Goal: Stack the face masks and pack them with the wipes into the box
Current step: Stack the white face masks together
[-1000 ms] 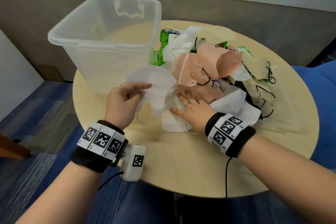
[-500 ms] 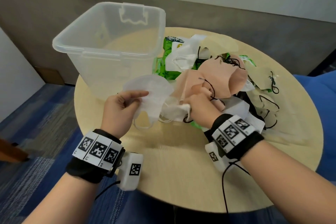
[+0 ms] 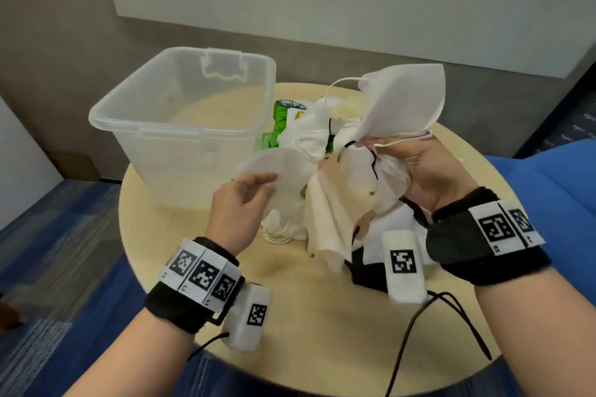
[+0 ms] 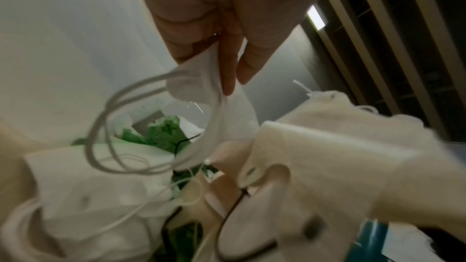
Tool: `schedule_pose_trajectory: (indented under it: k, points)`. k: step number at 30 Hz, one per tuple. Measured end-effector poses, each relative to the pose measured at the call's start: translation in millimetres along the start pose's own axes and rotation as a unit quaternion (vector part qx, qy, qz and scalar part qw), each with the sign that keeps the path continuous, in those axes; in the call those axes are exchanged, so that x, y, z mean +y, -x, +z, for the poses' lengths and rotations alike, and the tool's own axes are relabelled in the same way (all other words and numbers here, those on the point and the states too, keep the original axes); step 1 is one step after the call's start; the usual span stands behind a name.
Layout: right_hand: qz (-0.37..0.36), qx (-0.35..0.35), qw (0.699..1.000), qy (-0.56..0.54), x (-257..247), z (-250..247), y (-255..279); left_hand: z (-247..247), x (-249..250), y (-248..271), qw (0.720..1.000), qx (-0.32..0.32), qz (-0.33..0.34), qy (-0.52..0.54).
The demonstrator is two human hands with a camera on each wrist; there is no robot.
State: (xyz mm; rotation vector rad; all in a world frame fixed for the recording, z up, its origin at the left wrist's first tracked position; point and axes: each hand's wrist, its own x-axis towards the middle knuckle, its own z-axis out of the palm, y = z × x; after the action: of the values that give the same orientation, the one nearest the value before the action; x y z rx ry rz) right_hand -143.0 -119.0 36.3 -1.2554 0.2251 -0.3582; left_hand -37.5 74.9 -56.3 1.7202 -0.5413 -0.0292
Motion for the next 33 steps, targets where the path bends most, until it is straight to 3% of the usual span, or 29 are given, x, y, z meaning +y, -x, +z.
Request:
schedule_pose_trajectory:
  k: [3, 7, 15, 20, 27, 33]
  points:
    - [-0.004, -0.029, 0.999, -0.025, -6, 1, 2, 14, 13, -2, 0.998, 0.000, -0.004, 0.056]
    - [-0.021, 0.011, 1.000, 0.010, -2, 0, 0, 29, 31, -8, 0.992, -0.008, 0.004, 0.130]
    - [-0.016, 0.002, 0.998, 0.066, 10, -6, -6, 51, 61, -14, 0.962, -0.142, -0.034, 0.232]
    - [-0.007, 0.029, 0.999, 0.039, 11, -16, -7, 55, 60, -18, 0.973, -0.107, -0.038, 0.201]
    - [-0.012, 0.060, 0.998, -0.001, 9, -28, -5, 51, 53, -23, 0.975, -0.012, -0.047, 0.219]
    - [-0.032, 0.083, 0.996, 0.024, 7, -28, -7, 48, 49, -26, 0.984, 0.010, -0.030, 0.176]
